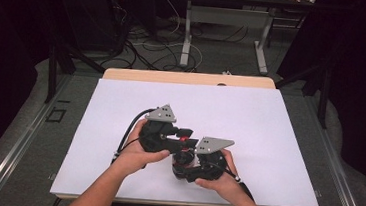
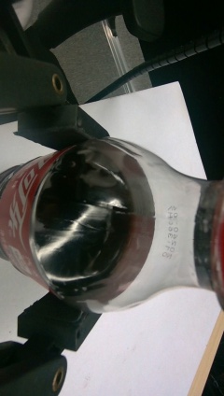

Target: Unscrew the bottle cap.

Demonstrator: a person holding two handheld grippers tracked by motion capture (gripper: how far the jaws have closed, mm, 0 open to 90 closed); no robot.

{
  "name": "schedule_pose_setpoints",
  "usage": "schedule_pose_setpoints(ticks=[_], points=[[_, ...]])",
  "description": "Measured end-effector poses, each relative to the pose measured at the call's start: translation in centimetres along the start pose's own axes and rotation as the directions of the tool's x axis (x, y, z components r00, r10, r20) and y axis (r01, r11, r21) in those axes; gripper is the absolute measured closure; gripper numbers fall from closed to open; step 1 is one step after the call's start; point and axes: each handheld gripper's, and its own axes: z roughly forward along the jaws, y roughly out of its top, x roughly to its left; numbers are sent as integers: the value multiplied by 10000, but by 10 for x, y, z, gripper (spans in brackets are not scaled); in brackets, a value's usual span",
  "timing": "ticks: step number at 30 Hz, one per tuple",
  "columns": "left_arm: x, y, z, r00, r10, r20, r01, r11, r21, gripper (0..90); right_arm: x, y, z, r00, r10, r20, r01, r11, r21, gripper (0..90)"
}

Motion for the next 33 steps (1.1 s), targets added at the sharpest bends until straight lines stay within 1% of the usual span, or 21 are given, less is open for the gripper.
schedule_pose_setpoints(ticks=[2,3,4,7,8,9,10,11,13,14,15,17,18,19,20,23,24,26,27,31,33], points=[[-5,1,2,9991,-116,-417,112,9999,-99,616,0,0,0,9999,33,147,-33,10000,12,295],[-6,1,2,9978,-93,-653,85,9999,-130,617,-1,0,-1,9998,13,211,-13,10000,19,295],[-9,2,3,9958,-205,-891,193,9997,-147,618,-1,0,-1,9994,81,327,-79,9999,-63,295],[-16,2,6,9840,-610,-1676,562,9979,-330,617,-1,0,-1,9986,121,512,-118,9999,-67,295],[-18,2,7,9784,-720,-1935,666,9972,-341,618,-1,0,-1,9968,103,788,-103,9999,1,295],[-19,2,8,9728,-823,-2165,757,9964,-386,618,-1,0,-1,9968,103,788,-103,9999,1,295],[-22,2,10,9673,-1015,-2326,914,9944,-539,618,-1,0,0,9958,86,916,-88,10000,15,295],[-23,2,10,9642,-1078,-2421,990,9939,-485,618,-1,-1,0,9954,-13,962,9,10000,40,295],[-24,2,11,9611,-1221,-2476,1111,9921,-581,616,-2,-1,-1,9965,110,829,-122,9998,135,295],[-23,2,10,9625,-1248,-2407,1156,9919,-522,616,-2,-1,-1,9965,110,829,-122,9998,135,295],[-23,2,10,9638,-1288,-2333,1156,9909,-696,613,-2,-1,0,9962,129,858,-128,9999,-25,295],[-20,3,6,9723,-1119,-2053,999,9927,-679,544,-3,0,-3,9985,140,524,-143,9999,67,295],[-19,4,3,9727,-1125,-2029,1000,9925,-710,526,-3,0,-3,9985,140,524,-143,9999,67,295],[-17,5,1,9739,-1114,-1978,975,9921,-785,526,-3,0,-2,9981,164,593,-155,9997,-164,295],[-16,5,-2,9759,-1061,-1907,924,9926,-793,486,-4,0,-3,9983,175,555,-170,9998,-102,295],[-12,6,-11,9870,-958,-1292,863,9933,-771,473,-4,0,-3,9986,240,475,-234,9997,-118,295],[-10,5,-13,9888,-894,-1193,800,9935,-814,469,-5,0,-4,9993,171,345,-170,9999,-24,295],[-7,4,-16,9934,-767,-850,717,9956,-601,469,-4,0,-4,9994,202,293,-197,9997,-168,294],[-6,3,-15,9944,-733,-764,688,9958,-601,469,-3,1,-4,9996,247,169,-243,9994,-247,294],[2,-1,-14,9977,-611,-289,598,9973,-432,466,-3,1,-4,9998,177,106,-174,9995,-248,294],[4,-4,-12,9974,-714,-98,710,9968,-359,469,-3,1,-4,9999,110,81,-109,9998,-176,294]])
